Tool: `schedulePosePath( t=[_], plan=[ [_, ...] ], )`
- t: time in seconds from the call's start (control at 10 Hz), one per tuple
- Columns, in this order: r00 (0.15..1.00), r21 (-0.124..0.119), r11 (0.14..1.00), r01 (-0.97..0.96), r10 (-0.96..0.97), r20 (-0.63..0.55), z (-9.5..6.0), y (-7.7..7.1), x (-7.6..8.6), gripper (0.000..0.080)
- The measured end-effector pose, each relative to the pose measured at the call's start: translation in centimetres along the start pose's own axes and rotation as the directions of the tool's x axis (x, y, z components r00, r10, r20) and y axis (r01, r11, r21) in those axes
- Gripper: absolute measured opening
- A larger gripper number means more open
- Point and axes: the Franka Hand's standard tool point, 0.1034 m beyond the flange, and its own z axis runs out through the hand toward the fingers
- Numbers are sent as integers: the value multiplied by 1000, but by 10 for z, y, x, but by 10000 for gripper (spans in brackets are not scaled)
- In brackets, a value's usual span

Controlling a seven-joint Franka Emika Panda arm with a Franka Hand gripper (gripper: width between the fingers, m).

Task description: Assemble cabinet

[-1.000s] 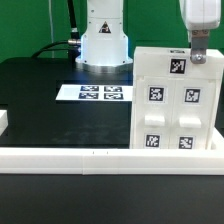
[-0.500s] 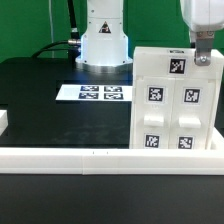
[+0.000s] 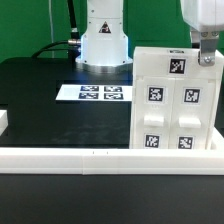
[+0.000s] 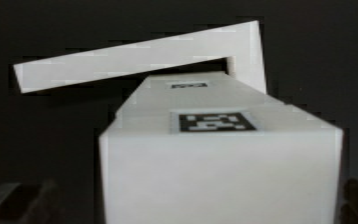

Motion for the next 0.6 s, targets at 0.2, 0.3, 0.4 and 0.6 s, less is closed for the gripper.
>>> schedulePosePath(
  t=[0.2,0.3,0.4,0.6],
  plan=[
    [1000,0,1000,10,-10,0,0,0,-1,797],
    [1000,0,1000,17,-17,0,0,1,-2,797],
    [1000,-1,1000,23,-23,0,0,1,-2,797],
    [999,-1,999,32,-32,0,0,1,-3,797]
  ],
)
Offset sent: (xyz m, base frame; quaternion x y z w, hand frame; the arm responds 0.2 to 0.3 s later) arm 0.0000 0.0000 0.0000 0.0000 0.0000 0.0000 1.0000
